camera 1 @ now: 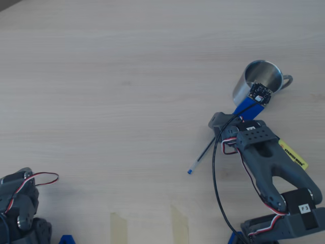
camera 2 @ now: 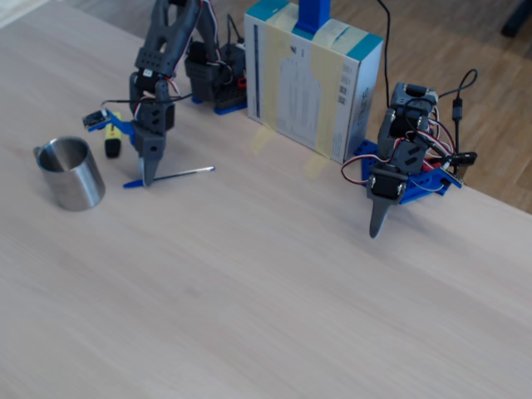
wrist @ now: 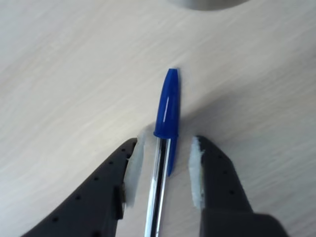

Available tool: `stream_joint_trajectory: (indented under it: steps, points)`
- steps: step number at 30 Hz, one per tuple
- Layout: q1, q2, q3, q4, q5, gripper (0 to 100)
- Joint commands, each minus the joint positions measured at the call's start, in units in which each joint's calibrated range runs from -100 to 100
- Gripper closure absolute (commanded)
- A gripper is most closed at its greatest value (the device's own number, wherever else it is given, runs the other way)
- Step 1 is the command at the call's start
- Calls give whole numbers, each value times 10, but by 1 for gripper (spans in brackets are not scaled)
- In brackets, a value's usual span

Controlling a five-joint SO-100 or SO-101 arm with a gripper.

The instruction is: Grab the blue pen and put it in the silver cup.

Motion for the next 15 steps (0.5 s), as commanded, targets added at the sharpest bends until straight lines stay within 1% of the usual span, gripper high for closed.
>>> stream_joint_trajectory:
  steps: [1,7,12,15]
  points:
    - [-7,3,16,6,-3,87]
    - [-7,3,16,7,-3,88]
    - [-7,3,16,7,-3,94]
    - [-7,3,16,7,-3,96]
